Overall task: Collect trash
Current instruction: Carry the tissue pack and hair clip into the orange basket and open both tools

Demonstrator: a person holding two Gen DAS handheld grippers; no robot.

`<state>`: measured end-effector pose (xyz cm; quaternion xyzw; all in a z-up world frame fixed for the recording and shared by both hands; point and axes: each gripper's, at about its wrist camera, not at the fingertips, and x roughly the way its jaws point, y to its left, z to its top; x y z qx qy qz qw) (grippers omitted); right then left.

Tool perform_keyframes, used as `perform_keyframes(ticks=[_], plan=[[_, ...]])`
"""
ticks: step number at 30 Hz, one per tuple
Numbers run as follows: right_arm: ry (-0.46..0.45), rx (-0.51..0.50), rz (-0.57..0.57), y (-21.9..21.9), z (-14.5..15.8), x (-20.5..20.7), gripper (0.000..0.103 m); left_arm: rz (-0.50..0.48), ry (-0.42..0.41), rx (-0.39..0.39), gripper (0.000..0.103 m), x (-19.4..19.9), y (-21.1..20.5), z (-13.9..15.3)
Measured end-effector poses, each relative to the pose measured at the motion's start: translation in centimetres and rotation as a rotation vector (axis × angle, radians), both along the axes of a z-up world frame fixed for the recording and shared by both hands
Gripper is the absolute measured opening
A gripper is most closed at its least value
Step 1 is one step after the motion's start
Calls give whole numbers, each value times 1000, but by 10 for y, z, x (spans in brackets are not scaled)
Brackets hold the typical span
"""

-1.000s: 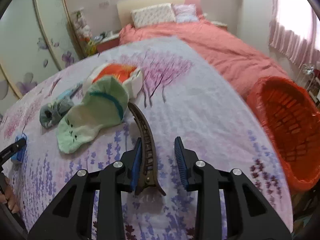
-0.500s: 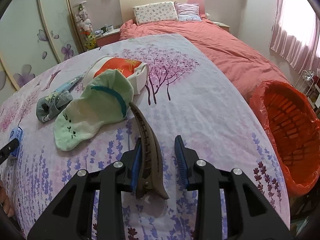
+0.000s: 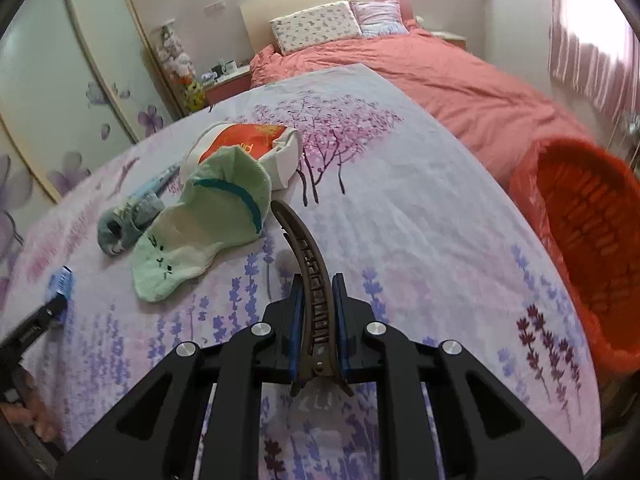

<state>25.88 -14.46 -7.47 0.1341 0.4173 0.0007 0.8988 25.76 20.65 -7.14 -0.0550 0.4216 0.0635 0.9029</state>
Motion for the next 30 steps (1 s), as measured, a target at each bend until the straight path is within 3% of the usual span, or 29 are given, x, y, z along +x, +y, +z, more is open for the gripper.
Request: perform_keyframes(ticks=[7, 14, 22, 30], plan=[[-58, 45, -24, -14, 22, -12, 14, -29, -42, 15, 49, -3, -17, 18], [-150, 72, -52, -34, 53, -32, 14, -124, -123, 2, 49, -15, -61, 54], [-270, 70, -111, -65, 84, -58, 14, -300, -217, -67, 49, -32, -141, 95], [-338, 76, -207, -115, 99, -81, 14, -504, -259, -166, 49, -43, -233, 116]])
